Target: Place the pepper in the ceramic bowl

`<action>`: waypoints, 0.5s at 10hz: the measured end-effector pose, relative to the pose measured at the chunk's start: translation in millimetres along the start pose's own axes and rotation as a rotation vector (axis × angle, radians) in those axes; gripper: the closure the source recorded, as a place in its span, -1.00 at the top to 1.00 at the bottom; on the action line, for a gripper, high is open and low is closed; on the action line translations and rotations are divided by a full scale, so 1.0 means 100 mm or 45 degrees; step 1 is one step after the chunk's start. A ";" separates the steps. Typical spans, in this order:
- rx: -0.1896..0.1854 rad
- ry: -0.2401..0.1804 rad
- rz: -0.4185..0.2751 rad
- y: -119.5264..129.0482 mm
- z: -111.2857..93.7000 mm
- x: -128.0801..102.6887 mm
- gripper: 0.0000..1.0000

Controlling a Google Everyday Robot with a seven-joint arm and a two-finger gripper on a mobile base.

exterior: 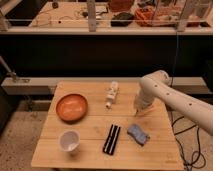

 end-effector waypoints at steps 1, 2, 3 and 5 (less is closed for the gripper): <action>-0.002 -0.001 0.001 0.00 0.00 0.03 -0.15; 0.000 -0.002 -0.007 -0.02 -0.03 0.00 -0.21; 0.004 -0.002 -0.020 -0.07 -0.08 -0.08 -0.31; 0.002 -0.010 -0.006 -0.14 -0.07 -0.24 -0.20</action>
